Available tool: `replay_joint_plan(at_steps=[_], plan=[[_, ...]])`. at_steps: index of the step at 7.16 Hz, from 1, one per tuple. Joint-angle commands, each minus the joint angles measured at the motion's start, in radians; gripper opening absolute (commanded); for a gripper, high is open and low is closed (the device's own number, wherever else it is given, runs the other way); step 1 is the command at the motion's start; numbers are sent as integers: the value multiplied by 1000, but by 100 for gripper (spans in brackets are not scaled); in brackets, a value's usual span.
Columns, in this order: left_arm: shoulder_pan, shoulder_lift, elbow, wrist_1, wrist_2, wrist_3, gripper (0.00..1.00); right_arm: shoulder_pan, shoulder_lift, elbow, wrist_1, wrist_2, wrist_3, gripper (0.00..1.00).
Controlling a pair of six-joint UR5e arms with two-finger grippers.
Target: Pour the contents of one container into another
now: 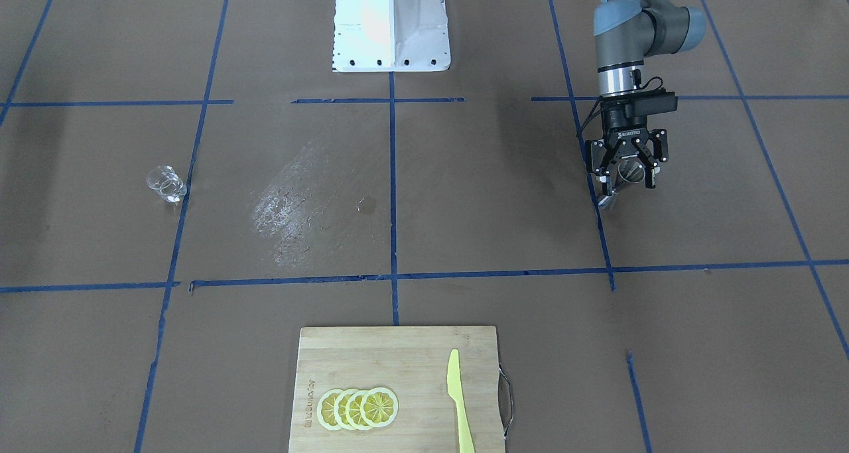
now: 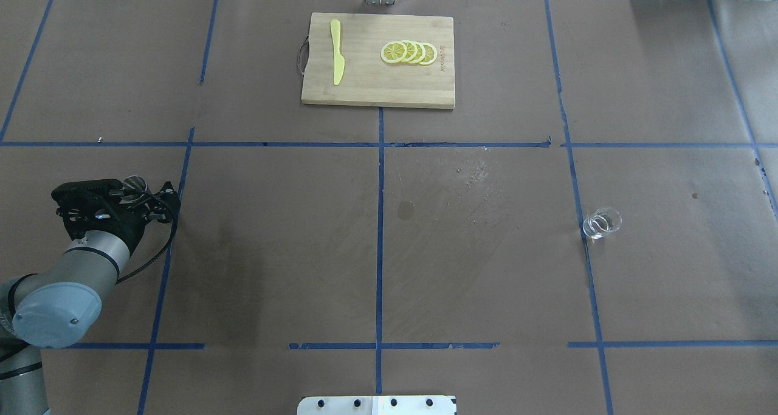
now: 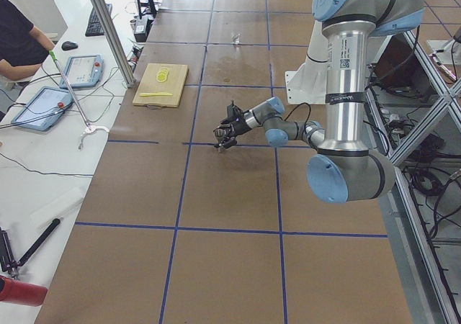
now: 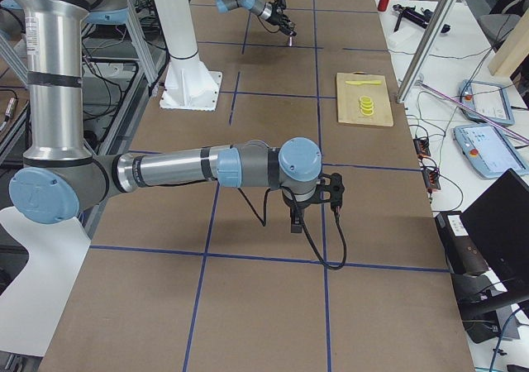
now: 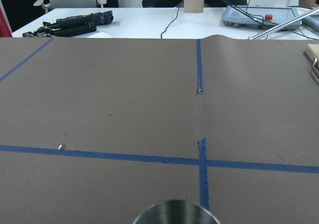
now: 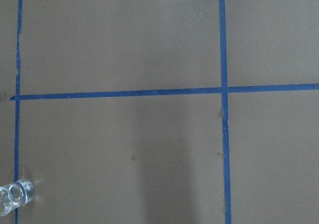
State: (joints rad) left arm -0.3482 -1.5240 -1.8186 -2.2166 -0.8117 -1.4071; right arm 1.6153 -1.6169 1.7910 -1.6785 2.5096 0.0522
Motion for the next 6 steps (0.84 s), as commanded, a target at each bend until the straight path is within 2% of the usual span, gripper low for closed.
replay_joint_plan(at_steps=[1,4,5,6], plan=[[6,-16,36,0,40,-29,87,0,0,-2,-1,0,0,100],[34,-30,47,0,48,-58,87,0,0,-5,0,0,0,100],[49,-28,53,2,64,-85,79,0,0,-5,-1,0,0,100],[58,-28,65,2,78,-90,78,0,0,-7,-1,0,0,100]])
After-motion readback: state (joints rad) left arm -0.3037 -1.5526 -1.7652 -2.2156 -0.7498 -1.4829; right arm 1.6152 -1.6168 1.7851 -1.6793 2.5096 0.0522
